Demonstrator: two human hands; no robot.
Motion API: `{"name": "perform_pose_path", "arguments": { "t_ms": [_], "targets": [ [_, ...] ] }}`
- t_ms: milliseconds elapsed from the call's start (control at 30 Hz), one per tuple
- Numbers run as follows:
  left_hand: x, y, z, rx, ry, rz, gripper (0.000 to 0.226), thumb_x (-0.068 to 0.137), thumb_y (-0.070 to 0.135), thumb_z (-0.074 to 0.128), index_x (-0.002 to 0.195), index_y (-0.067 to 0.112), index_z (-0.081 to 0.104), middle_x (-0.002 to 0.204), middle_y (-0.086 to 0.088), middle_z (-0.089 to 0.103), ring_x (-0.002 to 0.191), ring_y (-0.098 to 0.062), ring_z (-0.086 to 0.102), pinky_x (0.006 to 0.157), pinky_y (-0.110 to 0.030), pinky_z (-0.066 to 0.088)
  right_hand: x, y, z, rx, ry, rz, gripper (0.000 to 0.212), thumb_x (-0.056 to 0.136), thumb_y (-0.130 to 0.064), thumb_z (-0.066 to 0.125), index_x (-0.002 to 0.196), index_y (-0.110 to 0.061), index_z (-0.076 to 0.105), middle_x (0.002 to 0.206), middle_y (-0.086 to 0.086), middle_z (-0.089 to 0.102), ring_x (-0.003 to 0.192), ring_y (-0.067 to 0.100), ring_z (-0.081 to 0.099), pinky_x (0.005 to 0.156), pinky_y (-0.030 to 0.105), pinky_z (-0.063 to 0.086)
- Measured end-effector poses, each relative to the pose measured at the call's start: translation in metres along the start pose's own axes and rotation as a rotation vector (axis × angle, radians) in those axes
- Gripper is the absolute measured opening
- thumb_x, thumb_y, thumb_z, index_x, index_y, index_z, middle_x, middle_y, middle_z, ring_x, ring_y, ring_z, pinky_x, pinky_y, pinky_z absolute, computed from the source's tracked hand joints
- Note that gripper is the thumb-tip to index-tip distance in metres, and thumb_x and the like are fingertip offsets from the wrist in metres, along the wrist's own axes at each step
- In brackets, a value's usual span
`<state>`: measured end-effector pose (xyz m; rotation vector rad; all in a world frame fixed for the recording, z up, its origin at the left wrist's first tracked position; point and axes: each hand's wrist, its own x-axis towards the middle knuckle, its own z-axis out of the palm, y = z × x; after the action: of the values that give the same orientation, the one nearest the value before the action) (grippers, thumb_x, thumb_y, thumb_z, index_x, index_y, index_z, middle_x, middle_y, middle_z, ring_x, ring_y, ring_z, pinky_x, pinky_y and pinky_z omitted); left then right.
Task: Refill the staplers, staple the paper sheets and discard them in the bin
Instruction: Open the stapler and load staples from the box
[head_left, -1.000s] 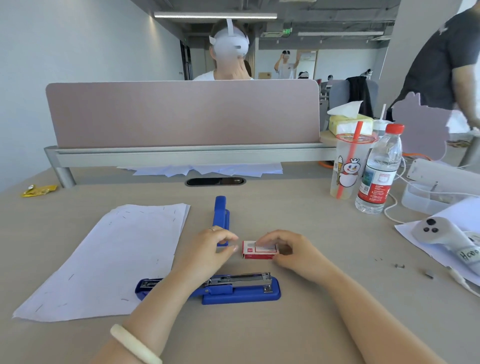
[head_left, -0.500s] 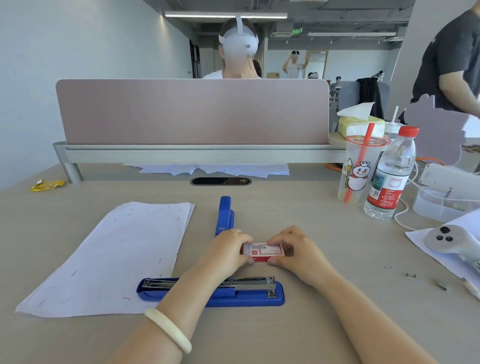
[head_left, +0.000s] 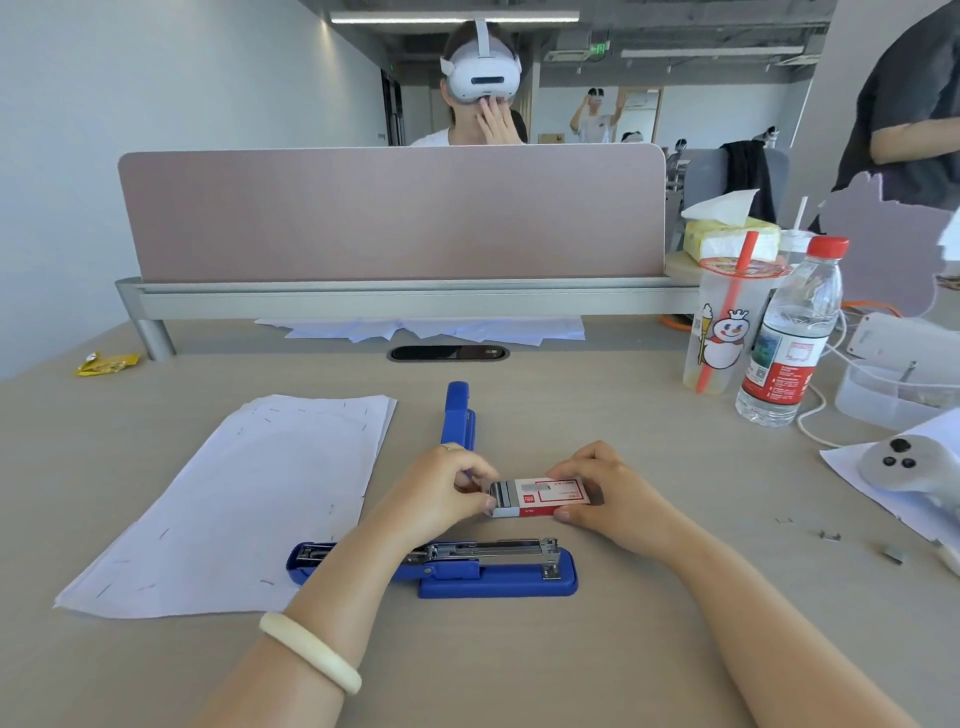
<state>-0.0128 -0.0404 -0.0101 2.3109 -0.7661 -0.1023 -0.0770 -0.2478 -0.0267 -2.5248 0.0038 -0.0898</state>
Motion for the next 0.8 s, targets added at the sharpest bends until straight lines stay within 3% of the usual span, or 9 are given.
{"name": "perform_pose_path", "arguments": {
  "t_ms": [133,333,467,533,667,800],
  "targets": [
    [-0.003,-0.002,-0.002,0.129,0.007,-0.021,0.021,0.078,0.018,0.069,0.099,0.021,0.066,0.101,0.005,0.065,0.090,-0.013,0.062,0.081,-0.027,0.052,-0.002,0.000,0.000,0.006,0.004,0.013,0.039,0.078,-0.033,0.068,0.115,-0.031,0.059,0.108,-0.010,0.041,0.108,0.014,0.048,0.104,0.044,0.038],
    [-0.004,0.002,0.000,0.391,0.082,0.076,0.032,0.078,0.022,0.069,0.109,0.026,0.062,0.112,0.005,0.055,0.105,-0.014,0.046,0.079,-0.021,0.034,-0.004,-0.003,0.001,-0.001,0.026,0.021,0.038,0.078,-0.034,0.068,0.115,-0.031,0.059,0.109,-0.009,0.042,0.108,0.014,0.047,0.103,0.044,0.039],
    [-0.002,0.008,0.005,0.226,0.074,0.098,0.023,0.082,0.013,0.062,0.104,0.018,0.066,0.097,0.005,0.055,0.079,-0.002,0.047,0.062,-0.006,0.032,-0.004,-0.003,0.000,0.004,0.031,0.019,0.037,0.078,-0.033,0.068,0.114,-0.031,0.060,0.108,-0.009,0.041,0.107,0.013,0.047,0.103,0.043,0.038],
    [-0.002,0.008,0.007,0.206,0.083,0.083,0.022,0.086,0.013,0.058,0.106,0.016,0.065,0.094,0.003,0.061,0.077,-0.003,0.051,0.064,-0.004,0.034,-0.004,-0.003,0.000,-0.001,0.032,0.018,0.036,0.078,-0.033,0.068,0.113,-0.031,0.060,0.107,-0.009,0.041,0.107,0.013,0.046,0.104,0.043,0.038],
    [-0.003,0.005,0.010,0.210,0.071,0.038,0.023,0.086,0.021,0.059,0.108,0.019,0.065,0.099,0.000,0.068,0.091,-0.012,0.059,0.079,-0.022,0.047,-0.004,-0.004,0.000,-0.013,0.030,0.024,0.037,0.078,-0.034,0.068,0.114,-0.031,0.059,0.108,-0.009,0.041,0.109,0.014,0.046,0.103,0.043,0.038],
    [-0.002,0.005,0.011,0.216,0.065,0.024,0.023,0.085,0.024,0.059,0.107,0.019,0.066,0.097,0.001,0.068,0.090,-0.012,0.060,0.079,-0.025,0.047,-0.004,-0.003,0.001,-0.017,0.032,0.025,0.038,0.078,-0.034,0.068,0.115,-0.031,0.059,0.109,-0.009,0.041,0.109,0.015,0.046,0.103,0.042,0.039]
  ]
}}
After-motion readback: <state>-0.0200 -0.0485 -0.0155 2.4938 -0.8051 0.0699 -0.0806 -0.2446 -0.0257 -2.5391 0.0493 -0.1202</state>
